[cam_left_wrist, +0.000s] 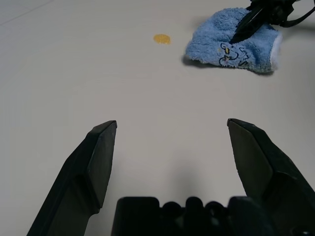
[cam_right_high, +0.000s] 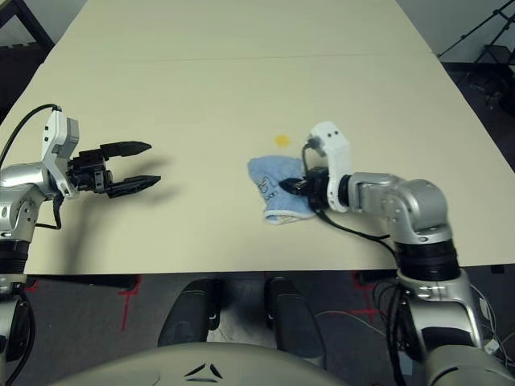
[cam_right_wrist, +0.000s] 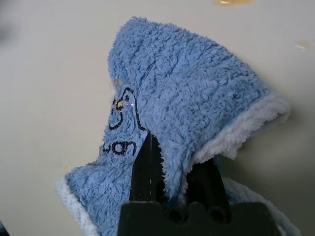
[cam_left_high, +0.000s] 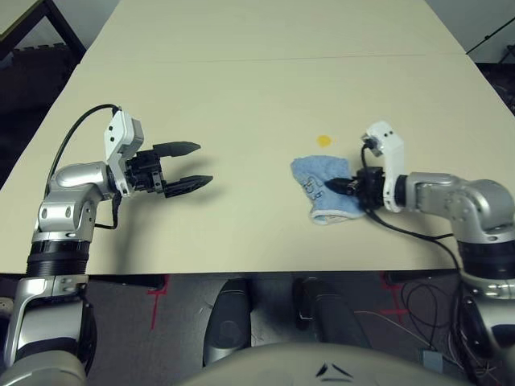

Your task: Wipe the water off the table with a rag.

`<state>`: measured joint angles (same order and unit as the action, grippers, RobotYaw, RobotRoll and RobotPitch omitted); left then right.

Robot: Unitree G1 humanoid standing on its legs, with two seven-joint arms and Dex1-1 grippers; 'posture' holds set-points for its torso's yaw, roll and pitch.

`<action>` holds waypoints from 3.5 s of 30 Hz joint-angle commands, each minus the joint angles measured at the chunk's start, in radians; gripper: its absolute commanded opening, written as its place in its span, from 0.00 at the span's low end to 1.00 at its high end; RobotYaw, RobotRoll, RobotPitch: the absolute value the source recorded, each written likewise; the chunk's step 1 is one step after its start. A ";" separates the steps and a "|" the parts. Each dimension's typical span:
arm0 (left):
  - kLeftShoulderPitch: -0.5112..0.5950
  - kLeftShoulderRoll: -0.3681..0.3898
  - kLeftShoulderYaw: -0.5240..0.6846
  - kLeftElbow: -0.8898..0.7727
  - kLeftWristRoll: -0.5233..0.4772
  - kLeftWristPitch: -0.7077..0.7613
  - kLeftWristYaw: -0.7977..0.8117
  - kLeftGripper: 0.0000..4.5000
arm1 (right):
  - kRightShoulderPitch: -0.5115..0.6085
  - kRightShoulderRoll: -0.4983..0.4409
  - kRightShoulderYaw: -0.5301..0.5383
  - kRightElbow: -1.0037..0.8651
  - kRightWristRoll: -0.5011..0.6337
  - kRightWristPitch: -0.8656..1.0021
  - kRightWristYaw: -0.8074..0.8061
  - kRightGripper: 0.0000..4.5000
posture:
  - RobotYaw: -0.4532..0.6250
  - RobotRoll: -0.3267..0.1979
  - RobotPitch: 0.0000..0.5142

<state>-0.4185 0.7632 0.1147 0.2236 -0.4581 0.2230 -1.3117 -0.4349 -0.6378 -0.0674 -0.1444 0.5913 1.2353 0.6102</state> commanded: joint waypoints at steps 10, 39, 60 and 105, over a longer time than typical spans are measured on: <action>-0.010 -0.004 -0.020 0.029 0.013 -0.012 -0.020 1.00 | -0.119 -0.117 -0.210 0.262 -0.002 -0.103 0.028 0.01 | 0.52 0.62 0.34; -0.024 0.010 -0.029 0.041 0.036 -0.034 -0.032 1.00 | -0.529 0.315 0.011 0.994 -0.348 -0.567 0.005 0.01 | 0.55 0.62 0.35; -0.055 -0.002 -0.042 0.109 0.089 -0.120 -0.034 1.00 | -0.640 0.696 0.036 1.073 -0.387 -0.585 -0.046 0.01 | 0.56 0.62 0.37; -0.099 -0.034 -0.050 0.196 0.102 -0.157 -0.029 1.00 | -0.332 -0.066 -0.072 0.370 -0.191 -0.167 0.160 0.01 | 0.51 0.62 0.36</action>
<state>-0.5122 0.7270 0.0693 0.4100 -0.3690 0.0733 -1.3379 -0.7910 -0.6922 -0.1277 0.2438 0.3858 1.0558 0.7696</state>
